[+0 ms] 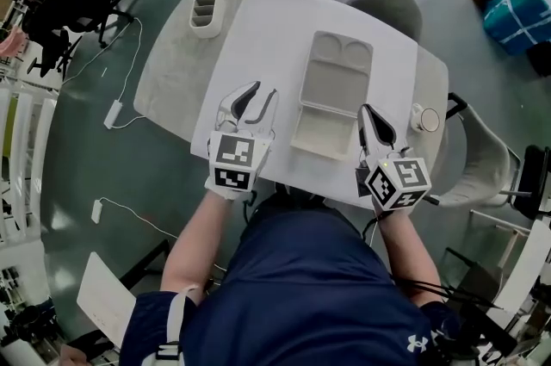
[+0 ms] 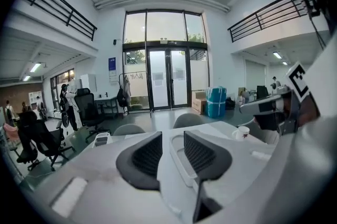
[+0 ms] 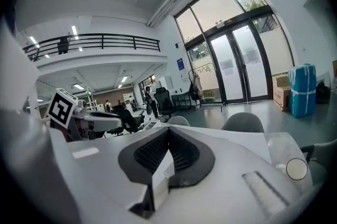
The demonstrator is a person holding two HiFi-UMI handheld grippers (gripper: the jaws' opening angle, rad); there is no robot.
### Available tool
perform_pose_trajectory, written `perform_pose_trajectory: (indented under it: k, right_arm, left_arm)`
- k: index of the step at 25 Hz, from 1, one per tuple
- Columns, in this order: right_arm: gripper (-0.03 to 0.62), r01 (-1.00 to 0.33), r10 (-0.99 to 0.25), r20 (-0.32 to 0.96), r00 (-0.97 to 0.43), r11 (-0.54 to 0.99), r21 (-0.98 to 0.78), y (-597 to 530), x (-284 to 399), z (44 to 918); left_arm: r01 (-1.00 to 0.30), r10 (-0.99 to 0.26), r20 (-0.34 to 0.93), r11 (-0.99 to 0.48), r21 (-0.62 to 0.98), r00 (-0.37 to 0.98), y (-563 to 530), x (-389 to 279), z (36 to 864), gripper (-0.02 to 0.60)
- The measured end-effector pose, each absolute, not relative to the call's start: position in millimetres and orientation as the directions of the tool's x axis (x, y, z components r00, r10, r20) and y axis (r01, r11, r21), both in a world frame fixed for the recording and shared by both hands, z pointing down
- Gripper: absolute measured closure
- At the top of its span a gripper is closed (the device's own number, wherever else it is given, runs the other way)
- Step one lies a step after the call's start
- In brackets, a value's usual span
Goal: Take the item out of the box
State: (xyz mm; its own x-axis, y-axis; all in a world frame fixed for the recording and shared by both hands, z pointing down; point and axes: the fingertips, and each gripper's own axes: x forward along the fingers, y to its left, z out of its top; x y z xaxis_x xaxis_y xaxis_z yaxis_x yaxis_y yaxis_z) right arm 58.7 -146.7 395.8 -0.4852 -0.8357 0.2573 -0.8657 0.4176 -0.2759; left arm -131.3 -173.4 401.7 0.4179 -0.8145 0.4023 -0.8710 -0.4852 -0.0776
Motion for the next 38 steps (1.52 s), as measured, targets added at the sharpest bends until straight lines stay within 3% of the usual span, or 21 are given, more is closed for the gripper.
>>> perform_pose_trajectory:
  k: [11, 38]
  right_arm:
    - [0.591, -0.863, -0.868, 0.133, -0.478, 0.437, -0.253, -156.5, 60.2, 333.6]
    - [0.591, -0.866, -0.87, 0.097, -0.483, 0.458, -0.199, -162.1, 54.8, 319.6]
  left_arm:
    - [-0.865, -0.848, 0.251, -0.496, -0.071, 0.466, -175.6, -104.1, 324.2, 0.445]
    - [-0.858, -0.844, 0.229, -0.509, -0.06, 0.485, -180.2, -96.3, 323.9, 0.446]
